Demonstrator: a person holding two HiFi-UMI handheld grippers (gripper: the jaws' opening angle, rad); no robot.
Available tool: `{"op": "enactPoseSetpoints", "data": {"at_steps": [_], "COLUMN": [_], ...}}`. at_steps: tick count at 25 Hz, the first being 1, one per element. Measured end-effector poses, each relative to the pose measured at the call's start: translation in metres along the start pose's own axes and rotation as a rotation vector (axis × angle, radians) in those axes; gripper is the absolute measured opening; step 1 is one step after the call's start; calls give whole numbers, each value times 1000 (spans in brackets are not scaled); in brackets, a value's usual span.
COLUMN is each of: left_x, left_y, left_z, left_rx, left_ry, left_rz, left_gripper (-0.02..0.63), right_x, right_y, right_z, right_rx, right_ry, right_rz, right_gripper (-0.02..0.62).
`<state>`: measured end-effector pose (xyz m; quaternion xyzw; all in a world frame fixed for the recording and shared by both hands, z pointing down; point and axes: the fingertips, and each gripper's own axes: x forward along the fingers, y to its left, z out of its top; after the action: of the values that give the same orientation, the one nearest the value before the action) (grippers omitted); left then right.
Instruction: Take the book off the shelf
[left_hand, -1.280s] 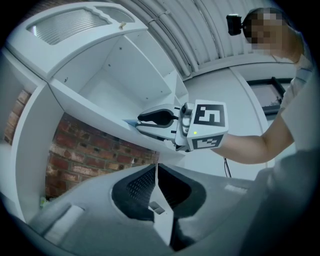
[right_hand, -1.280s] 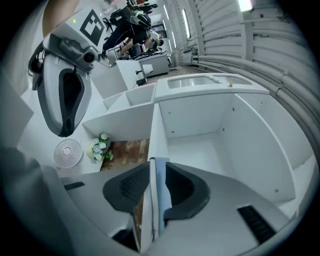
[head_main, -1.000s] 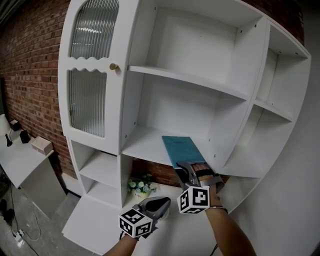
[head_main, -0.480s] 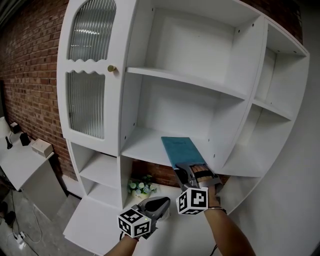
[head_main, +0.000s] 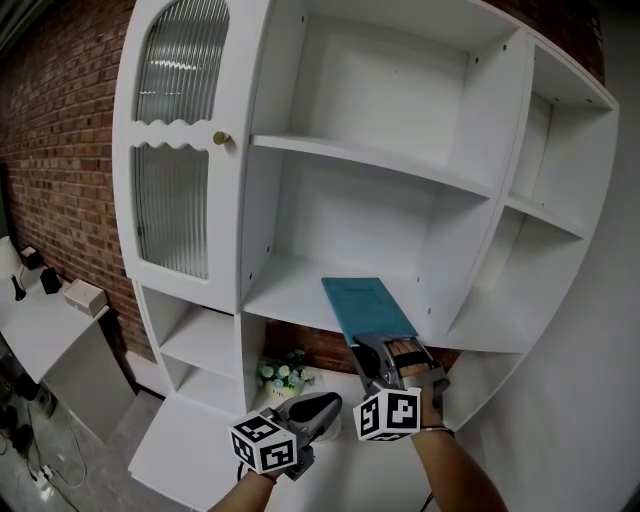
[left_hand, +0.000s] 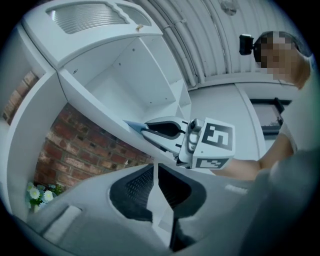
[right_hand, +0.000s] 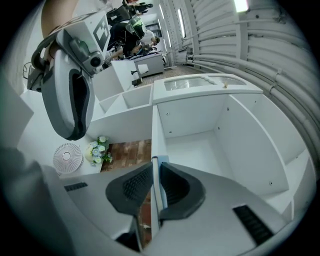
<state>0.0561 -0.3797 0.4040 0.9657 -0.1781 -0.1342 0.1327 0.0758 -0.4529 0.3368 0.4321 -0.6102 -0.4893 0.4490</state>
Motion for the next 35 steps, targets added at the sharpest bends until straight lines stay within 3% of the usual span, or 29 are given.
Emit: {"op": "enactPoseSetpoints", "data": {"at_steps": [5,9,25,31,35], "left_x": [5,8,28,52,64], "left_y": [-10,-14,0,-1,9], "left_z": [11,24,64,73,72], "left_rx": [-70,-235,-600,-638,-682], "left_ry": [-24,-69,-198,-167,-147], "left_rz": [-47,-106,-105,-98,-57], "left_gripper": [18,119,216,228,270], "right_x": [-15,-27,-69,-80,-87], "right_y": [2,3,9,11,14], "right_z": [4,4,1,3,5], "right_rx": [14,23,36,28,27], "right_ry": [-18,-30,-66,-82,-94], "right_rz": [-15,-24,-63,-69,-71], "right_gripper": [60,58,57,57,57]}}
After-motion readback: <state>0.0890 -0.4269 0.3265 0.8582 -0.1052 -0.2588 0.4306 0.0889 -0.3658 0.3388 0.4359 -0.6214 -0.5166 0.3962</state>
